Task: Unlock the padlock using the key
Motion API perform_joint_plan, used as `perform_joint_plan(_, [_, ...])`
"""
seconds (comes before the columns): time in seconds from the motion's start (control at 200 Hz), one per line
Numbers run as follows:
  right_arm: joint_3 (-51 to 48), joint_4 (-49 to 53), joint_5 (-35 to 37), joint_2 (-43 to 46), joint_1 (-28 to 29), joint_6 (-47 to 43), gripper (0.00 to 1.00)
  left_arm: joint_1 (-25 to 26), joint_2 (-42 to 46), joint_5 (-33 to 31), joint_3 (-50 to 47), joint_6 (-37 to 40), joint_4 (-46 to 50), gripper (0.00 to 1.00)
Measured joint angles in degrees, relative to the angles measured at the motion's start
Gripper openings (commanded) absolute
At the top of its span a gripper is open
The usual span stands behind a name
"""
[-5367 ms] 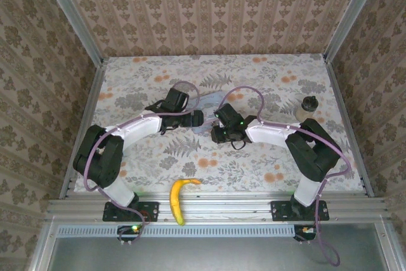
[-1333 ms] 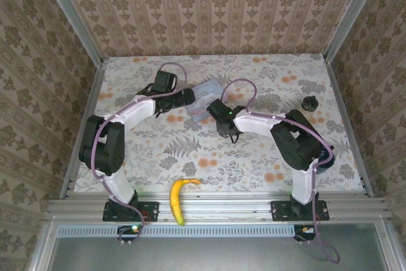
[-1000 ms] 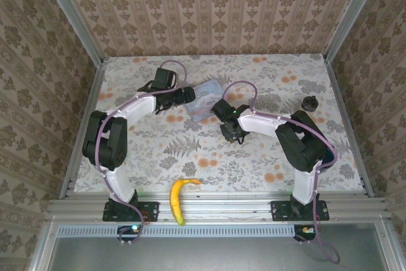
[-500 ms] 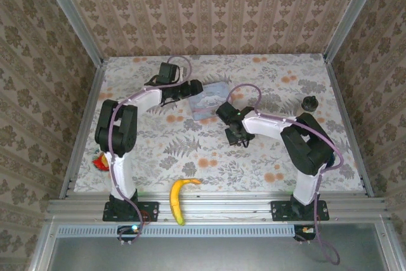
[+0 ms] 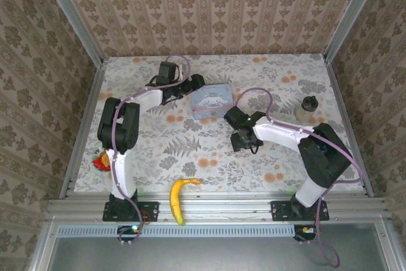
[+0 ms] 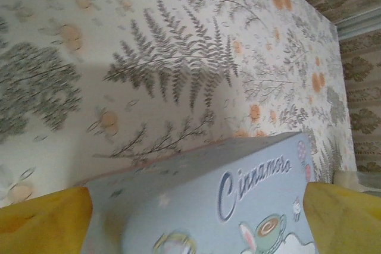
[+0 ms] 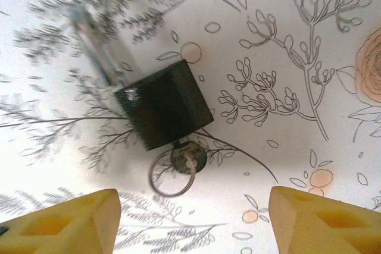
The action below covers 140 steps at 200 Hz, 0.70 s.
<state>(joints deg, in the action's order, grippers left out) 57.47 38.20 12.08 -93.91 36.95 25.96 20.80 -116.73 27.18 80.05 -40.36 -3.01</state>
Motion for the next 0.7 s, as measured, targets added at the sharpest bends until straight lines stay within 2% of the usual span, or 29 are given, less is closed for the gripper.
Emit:
perform_joint_plan(0.075, [0.02,0.13,-0.15,2.80,0.00,0.20,0.75,-0.63,2.97,-1.64,-2.69,0.07,0.52,1.00])
perform_joint_plan(0.255, [0.17,1.97,2.05,8.96,-0.07,1.70,0.86,-2.16,15.47,-7.63,-8.90,2.49,2.71,1.00])
perform_joint_plan(0.265, [0.17,1.99,2.36,9.35,-0.07,1.95,0.88,-2.16,16.46,-7.98,-9.31,2.71,2.86,1.00])
perform_joint_plan(0.285, [0.15,2.14,2.80,9.90,-0.07,1.97,0.98,-2.29,17.92,-8.76,-10.01,3.13,2.95,1.00])
perform_joint_plan(0.3, [0.15,2.25,3.19,10.40,-0.07,2.49,1.00,-2.36,19.28,-9.25,-10.56,3.45,3.15,1.00])
perform_joint_plan(0.5, [-3.17,1.79,9.31,20.70,-0.59,2.78,1.00,-2.51,35.50,-17.55,-20.24,9.01,4.33,1.00])
perform_joint_plan(0.7, [-11.56,-2.47,14.08,34.93,-2.05,2.51,1.00,-3.93,48.83,-26.40,-32.33,12.81,5.31,1.00])
